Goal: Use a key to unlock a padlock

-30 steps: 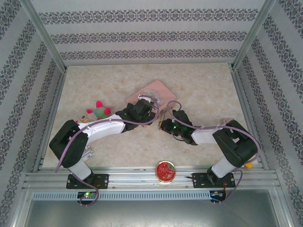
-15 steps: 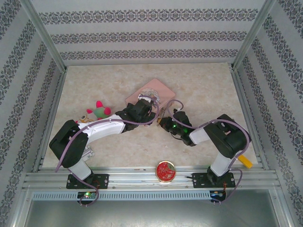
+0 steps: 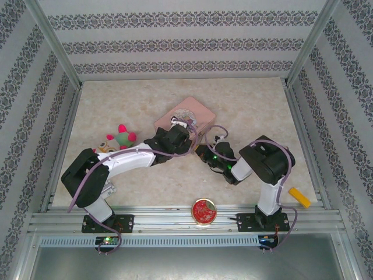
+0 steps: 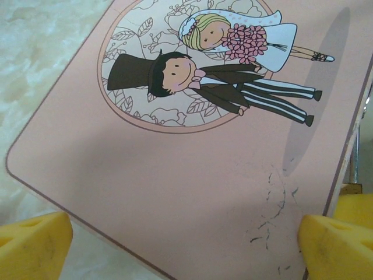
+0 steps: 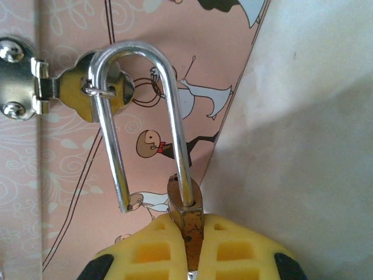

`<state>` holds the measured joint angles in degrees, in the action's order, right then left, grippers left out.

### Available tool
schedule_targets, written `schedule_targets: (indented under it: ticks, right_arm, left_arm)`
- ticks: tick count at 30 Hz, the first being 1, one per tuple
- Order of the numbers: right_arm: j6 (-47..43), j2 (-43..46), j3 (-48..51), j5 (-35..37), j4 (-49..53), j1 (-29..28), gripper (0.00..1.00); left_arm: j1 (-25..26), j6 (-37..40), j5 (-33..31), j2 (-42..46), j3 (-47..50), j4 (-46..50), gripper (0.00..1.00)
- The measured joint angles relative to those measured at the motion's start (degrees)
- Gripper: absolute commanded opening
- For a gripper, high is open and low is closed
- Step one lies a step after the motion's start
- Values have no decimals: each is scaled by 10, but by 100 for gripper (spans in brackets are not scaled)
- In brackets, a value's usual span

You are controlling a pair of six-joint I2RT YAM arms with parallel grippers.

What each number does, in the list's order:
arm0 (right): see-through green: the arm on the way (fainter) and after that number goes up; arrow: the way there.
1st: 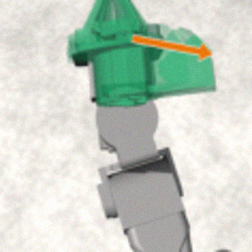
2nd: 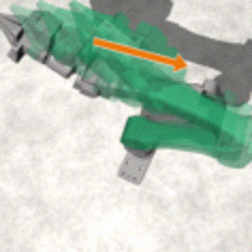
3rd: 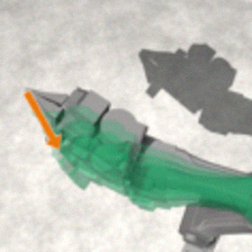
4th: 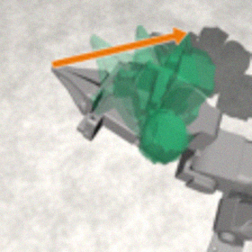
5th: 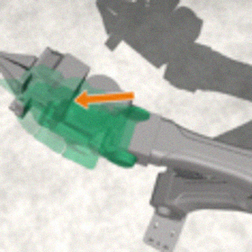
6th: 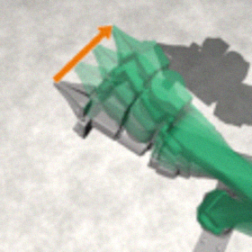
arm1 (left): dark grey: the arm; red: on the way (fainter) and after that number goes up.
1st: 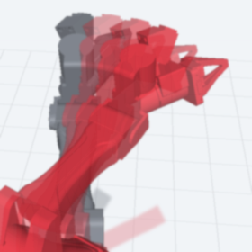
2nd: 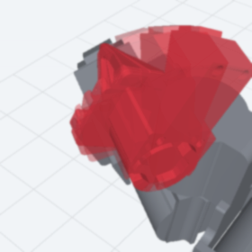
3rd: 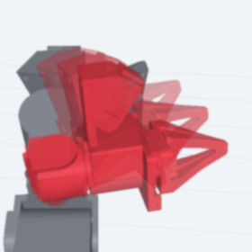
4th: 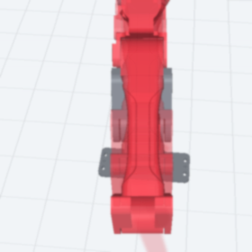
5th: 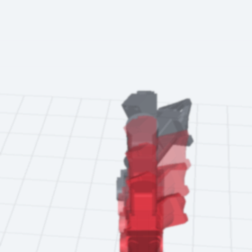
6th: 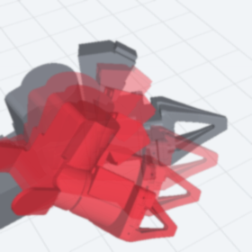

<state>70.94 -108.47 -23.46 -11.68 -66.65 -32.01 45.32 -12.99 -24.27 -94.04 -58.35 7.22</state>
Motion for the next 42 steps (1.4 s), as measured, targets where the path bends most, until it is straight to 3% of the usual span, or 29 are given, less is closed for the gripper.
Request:
schedule_targets:
  ticks: [15,42]
  right_arm:
    - [49,-48,17,12,-112,0,0]
    - [80,-54,35,33,-155,-1,0]
  left_arm:
    - [7,-9,-26,-89,-102,16,98]
    - [8,-33,-34,-81,-85,13,98]
